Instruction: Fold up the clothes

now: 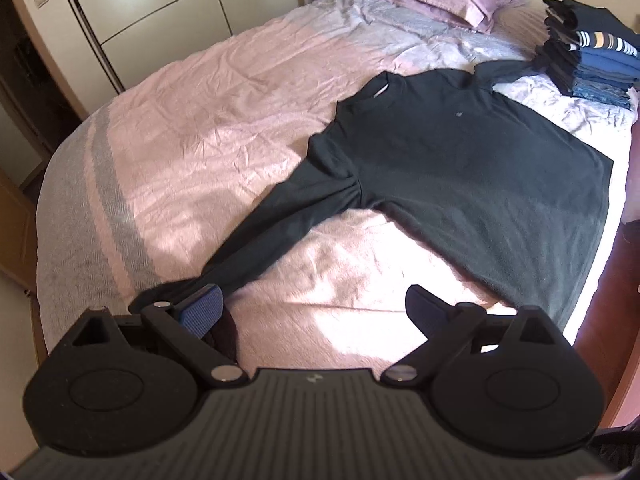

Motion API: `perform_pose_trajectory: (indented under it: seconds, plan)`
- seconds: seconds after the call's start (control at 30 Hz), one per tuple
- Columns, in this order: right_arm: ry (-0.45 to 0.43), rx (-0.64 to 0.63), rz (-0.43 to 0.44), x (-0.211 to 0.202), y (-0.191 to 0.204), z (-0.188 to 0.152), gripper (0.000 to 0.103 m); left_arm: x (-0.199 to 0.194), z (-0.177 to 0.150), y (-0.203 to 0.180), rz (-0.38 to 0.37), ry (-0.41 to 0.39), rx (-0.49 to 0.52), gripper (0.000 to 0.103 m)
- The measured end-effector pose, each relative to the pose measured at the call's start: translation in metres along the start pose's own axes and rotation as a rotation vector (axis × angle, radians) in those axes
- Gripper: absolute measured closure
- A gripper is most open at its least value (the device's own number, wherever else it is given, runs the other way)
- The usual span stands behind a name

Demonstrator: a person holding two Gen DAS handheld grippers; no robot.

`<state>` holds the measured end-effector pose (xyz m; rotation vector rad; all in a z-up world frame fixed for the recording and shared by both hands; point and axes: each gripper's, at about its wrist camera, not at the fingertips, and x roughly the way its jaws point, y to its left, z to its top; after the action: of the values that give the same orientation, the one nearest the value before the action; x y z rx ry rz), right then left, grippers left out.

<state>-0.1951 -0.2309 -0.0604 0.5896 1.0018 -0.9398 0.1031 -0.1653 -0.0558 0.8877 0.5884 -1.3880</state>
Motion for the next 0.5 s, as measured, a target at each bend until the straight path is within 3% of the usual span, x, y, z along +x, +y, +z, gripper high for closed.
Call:
perform_pose_trajectory:
  seconds: [0.27, 0.5]
  plan:
    - [0.004, 0.016, -0.039, -0.003, 0.028, 0.003, 0.001, 0.009, -0.007, 0.039, -0.008, 0.0, 0.008, 0.007]
    - [0.071, -0.011, -0.05, 0.007, 0.041, -0.009, 0.001, 0.015, -0.015, 0.042, -0.031, 0.022, 0.018, 0.007]
